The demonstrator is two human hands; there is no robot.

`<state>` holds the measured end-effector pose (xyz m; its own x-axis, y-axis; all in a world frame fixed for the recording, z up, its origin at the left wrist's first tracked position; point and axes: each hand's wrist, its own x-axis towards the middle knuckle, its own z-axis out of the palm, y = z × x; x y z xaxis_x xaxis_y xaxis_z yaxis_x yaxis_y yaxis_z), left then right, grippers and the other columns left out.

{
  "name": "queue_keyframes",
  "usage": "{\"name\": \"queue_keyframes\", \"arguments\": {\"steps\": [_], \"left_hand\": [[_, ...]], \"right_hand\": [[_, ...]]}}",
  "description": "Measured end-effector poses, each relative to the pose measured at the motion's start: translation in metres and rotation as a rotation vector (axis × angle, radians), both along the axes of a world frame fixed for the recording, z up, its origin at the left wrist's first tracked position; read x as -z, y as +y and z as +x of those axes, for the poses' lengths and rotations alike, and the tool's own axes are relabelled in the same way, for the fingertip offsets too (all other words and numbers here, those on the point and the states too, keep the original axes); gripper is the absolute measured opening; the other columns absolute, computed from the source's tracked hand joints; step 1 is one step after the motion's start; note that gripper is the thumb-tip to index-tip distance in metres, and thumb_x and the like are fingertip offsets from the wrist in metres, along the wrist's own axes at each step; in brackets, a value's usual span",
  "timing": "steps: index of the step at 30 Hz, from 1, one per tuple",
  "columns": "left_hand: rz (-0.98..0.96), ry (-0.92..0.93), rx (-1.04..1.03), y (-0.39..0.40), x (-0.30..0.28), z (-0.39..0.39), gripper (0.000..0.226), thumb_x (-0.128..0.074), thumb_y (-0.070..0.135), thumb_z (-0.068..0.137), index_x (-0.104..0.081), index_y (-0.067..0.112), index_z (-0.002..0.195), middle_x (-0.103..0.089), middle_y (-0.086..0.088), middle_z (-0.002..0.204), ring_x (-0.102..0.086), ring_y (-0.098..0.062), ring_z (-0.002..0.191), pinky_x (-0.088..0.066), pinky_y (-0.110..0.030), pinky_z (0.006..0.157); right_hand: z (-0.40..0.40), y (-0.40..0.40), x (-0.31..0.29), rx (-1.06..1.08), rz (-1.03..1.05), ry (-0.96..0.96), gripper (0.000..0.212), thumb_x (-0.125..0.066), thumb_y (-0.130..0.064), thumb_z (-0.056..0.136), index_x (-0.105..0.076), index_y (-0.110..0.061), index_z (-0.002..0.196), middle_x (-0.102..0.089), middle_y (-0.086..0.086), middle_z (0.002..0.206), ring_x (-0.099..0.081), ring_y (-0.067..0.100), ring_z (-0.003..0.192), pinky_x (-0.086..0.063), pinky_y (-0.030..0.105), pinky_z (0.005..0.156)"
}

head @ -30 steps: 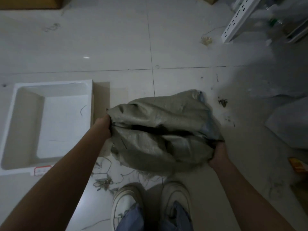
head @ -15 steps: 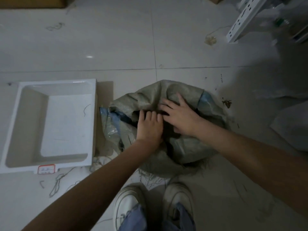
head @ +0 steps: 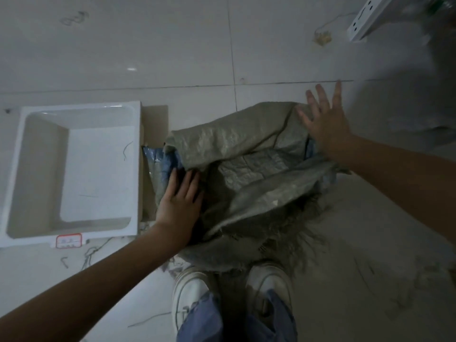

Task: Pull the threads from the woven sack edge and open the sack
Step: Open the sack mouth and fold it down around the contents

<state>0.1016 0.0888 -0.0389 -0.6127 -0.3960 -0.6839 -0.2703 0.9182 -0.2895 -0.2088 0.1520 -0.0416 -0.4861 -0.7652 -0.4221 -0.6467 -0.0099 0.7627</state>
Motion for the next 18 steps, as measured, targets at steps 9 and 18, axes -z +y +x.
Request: {"name": "queue_keyframes", "arguments": {"steps": [9,18], "left_hand": [[0.058,0.233,0.0,-0.008,0.028,-0.059,0.064,-0.024,0.036,0.098,-0.005,0.004,0.151,-0.007,-0.022,0.159,-0.006,-0.036,0.148,-0.005,-0.047,0.12],[-0.163,0.137,0.037,-0.117,0.034,-0.046,0.121,-0.055,0.076,0.067,0.008,0.017,0.152,-0.011,-0.011,0.159,-0.016,-0.029,0.147,-0.011,-0.041,0.12]], "right_hand": [[0.135,0.033,0.02,-0.041,0.147,-1.019,0.079,-0.056,-0.051,0.079,-0.034,-0.012,0.143,-0.035,0.015,0.146,-0.041,0.032,0.129,-0.036,0.045,0.103],[0.108,0.089,0.025,0.301,0.452,-1.052,0.086,-0.034,-0.069,0.086,0.011,-0.033,0.15,0.0,0.005,0.161,-0.011,0.03,0.146,-0.017,0.042,0.117]]}}
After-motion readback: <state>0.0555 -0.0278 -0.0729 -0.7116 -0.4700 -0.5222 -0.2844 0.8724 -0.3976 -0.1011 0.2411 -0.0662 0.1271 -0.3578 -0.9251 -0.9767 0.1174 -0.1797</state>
